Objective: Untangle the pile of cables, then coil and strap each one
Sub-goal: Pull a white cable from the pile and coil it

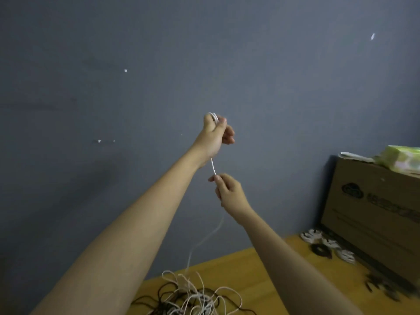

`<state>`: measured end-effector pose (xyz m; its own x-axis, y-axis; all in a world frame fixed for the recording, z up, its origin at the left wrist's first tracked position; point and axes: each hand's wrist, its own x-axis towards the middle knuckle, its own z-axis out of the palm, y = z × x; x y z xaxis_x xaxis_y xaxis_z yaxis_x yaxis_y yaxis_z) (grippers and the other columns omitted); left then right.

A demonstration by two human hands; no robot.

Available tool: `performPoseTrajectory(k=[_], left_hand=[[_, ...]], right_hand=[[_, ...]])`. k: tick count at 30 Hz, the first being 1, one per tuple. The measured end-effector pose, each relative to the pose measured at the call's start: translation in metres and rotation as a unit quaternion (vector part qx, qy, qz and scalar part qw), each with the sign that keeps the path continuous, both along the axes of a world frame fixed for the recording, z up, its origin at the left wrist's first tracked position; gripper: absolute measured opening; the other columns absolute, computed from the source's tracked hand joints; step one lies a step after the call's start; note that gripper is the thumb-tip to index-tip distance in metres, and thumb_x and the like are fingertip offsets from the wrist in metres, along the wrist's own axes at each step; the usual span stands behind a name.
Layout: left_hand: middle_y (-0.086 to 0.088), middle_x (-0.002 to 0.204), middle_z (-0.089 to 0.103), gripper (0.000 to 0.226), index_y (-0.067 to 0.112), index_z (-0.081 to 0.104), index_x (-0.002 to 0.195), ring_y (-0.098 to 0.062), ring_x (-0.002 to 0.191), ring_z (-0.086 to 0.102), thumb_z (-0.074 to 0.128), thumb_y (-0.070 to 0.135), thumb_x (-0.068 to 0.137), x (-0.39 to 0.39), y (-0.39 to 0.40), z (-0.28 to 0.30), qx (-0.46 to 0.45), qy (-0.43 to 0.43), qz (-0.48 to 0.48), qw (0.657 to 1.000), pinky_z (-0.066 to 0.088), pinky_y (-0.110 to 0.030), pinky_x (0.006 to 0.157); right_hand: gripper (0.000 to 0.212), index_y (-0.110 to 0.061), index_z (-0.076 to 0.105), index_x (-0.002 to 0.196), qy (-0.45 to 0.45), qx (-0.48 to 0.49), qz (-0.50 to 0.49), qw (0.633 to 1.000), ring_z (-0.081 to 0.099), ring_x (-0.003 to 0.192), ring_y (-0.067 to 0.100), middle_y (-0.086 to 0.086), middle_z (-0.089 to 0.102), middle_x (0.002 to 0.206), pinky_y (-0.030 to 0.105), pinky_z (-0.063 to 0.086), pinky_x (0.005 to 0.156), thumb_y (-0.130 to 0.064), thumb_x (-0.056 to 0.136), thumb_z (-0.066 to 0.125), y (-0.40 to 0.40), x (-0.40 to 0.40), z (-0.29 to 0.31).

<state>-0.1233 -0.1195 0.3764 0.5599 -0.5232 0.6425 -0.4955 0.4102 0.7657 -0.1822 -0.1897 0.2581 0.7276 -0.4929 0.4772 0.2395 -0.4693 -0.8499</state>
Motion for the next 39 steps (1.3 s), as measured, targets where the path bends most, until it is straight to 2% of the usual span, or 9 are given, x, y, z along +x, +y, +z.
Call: performPoseTrajectory(k=[4,7,9,12,15,19,26,33,39], left_hand=[[-0.002,0.078,0.055,0.009,0.013,0.028,0.096,-0.022,0.067,0.058,0.031,0.017,0.103,0.031,0.011,-0.042,0.142,-0.11,0.112,0.977,0.051,-0.038,0.077],[-0.011,0.094,0.064,0.012,0.016,0.027,0.098,-0.036,0.08,0.062,0.035,0.024,0.102,0.053,0.029,-0.08,0.312,-0.276,0.208,0.885,0.048,-0.044,0.071],[-0.017,0.099,0.062,0.014,0.019,0.025,0.096,-0.042,0.082,0.059,0.034,0.027,0.102,0.058,0.04,-0.104,0.382,-0.311,0.217,0.843,0.042,-0.04,0.064],[-0.015,0.11,0.058,0.024,0.017,0.035,0.096,-0.039,0.097,0.057,0.029,0.039,0.103,0.057,0.057,-0.136,0.457,-0.289,0.194,0.819,0.043,-0.041,0.077],[-0.001,0.091,0.062,0.052,0.015,0.056,0.087,-0.02,0.086,0.059,0.025,0.055,0.098,0.046,0.076,-0.167,0.47,-0.233,0.108,0.845,0.047,-0.035,0.08],[0.012,0.057,0.048,0.041,0.02,0.049,0.068,-0.005,0.051,0.042,0.037,0.04,0.101,0.025,0.092,-0.192,0.4,-0.138,-0.022,0.906,0.035,-0.021,0.056],[0.01,0.042,0.031,0.04,0.015,0.05,0.07,-0.003,0.037,0.021,0.039,0.045,0.093,0.005,0.095,-0.189,0.211,0.125,-0.218,0.945,0.021,-0.014,0.039],[0.011,0.05,0.039,0.034,0.01,0.052,0.09,-0.002,0.039,0.028,0.026,0.026,0.106,0.017,0.065,-0.175,0.049,0.256,-0.157,0.953,0.027,-0.014,0.043],[0.004,0.074,0.044,0.018,0.023,0.034,0.088,0.0,0.046,0.038,0.028,0.021,0.105,0.03,0.044,-0.171,0.08,0.158,0.045,0.983,0.037,-0.014,0.054]], right_hand=[[0.021,-0.015,0.06,0.108,0.018,0.071,0.085,0.994,0.026,0.043,0.006,-0.007,0.029,0.054,0.018,0.026,0.04,-0.022,0.103,0.041,0.02,-0.022,-0.033],[0.023,-0.012,0.059,0.109,0.043,0.102,0.142,0.984,0.025,0.041,0.008,-0.009,0.027,0.049,0.02,0.027,0.04,-0.027,0.101,0.044,0.024,-0.04,-0.044],[0.023,-0.011,0.063,0.105,0.074,0.082,0.12,0.987,0.026,0.04,0.007,-0.011,0.03,0.048,0.019,0.026,0.039,-0.028,0.099,0.049,0.022,-0.047,-0.049],[0.021,-0.006,0.068,0.103,0.092,-0.031,0.014,0.995,0.035,0.042,0.002,-0.014,0.042,0.05,0.018,0.03,0.045,-0.021,0.097,0.055,0.006,-0.051,-0.058],[0.019,-0.008,0.07,0.097,0.125,-0.24,-0.114,0.956,0.052,0.062,0.007,-0.004,0.058,0.067,0.026,0.034,0.058,-0.023,0.095,0.058,-0.012,-0.052,-0.065],[0.022,-0.012,0.074,0.097,0.113,-0.383,-0.273,0.875,0.051,0.081,0.033,0.011,0.059,0.09,0.038,0.042,0.062,-0.03,0.092,0.061,-0.016,-0.047,-0.081],[0.024,-0.005,0.071,0.105,0.104,-0.184,-0.18,0.961,0.057,0.079,0.024,0.011,0.056,0.093,0.03,0.04,0.07,-0.021,0.097,0.054,0.014,-0.015,-0.112],[0.026,-0.007,0.063,0.094,0.149,0.0,0.023,0.989,0.056,0.094,0.014,0.003,0.062,0.094,0.013,0.042,0.081,-0.018,0.102,0.041,0.046,-0.009,-0.13],[0.025,-0.01,0.054,0.091,0.148,0.2,0.114,0.962,0.046,0.048,0.009,0.004,0.044,0.065,0.024,0.048,0.056,-0.019,0.104,0.035,0.057,-0.018,-0.125]])
